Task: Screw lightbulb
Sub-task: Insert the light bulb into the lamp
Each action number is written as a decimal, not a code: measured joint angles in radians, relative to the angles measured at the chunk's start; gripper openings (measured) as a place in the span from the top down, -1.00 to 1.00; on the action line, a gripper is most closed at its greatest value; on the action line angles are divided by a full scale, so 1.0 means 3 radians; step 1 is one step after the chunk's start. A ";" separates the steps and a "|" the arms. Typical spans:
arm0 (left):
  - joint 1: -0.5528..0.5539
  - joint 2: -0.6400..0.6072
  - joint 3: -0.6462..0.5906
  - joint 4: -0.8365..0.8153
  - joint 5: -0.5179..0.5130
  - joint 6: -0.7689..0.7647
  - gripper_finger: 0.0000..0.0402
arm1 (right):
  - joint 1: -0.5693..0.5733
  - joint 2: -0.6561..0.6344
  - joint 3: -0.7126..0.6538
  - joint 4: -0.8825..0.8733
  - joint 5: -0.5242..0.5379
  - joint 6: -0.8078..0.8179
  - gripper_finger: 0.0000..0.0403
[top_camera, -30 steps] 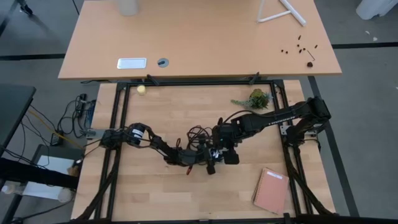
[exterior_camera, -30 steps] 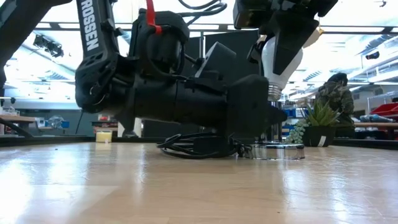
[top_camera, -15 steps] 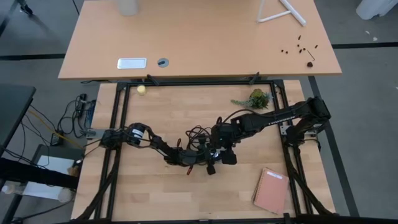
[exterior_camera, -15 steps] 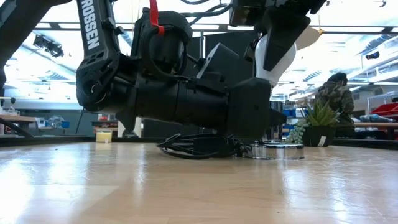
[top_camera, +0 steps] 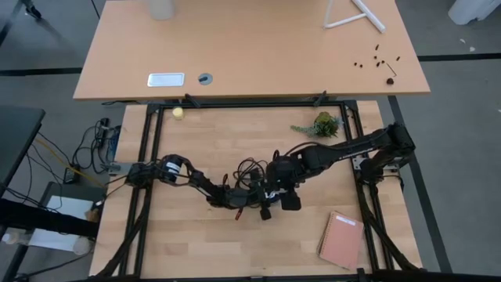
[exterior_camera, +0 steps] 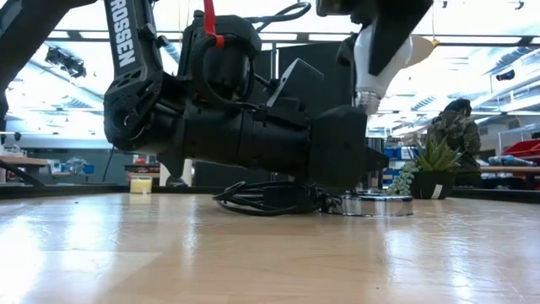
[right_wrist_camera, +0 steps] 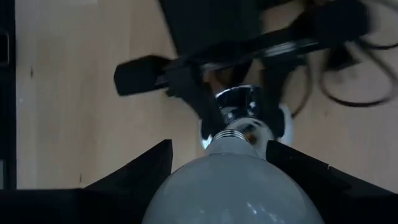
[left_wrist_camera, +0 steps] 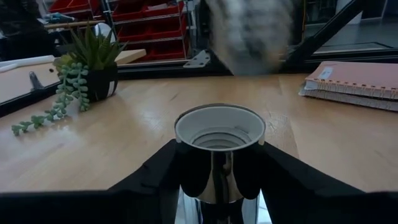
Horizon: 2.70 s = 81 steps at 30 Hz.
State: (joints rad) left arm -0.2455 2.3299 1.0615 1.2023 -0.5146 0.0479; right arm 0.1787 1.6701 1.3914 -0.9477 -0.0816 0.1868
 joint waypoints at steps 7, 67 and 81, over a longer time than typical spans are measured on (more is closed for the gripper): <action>0.0019 -0.0001 -0.0004 -0.0004 0.0216 0.0006 0.10 | 0.0004 0.0354 0.0198 -0.0303 -0.0236 -0.0416 -0.30; 0.0008 0.0003 -0.0005 -0.0038 0.0425 -0.0079 0.10 | 0.0054 0.0843 0.0529 -0.0516 0.0109 -0.2109 -0.31; 0.0009 0.0003 -0.0005 -0.0038 0.0418 -0.0087 0.09 | 0.0053 0.0854 0.0497 -0.0422 0.0135 -0.1711 -0.31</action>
State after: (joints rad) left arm -0.2428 2.3306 1.0599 1.1908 -0.3893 0.0219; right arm 0.1947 1.9263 1.5406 -1.0745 -0.0410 -0.3263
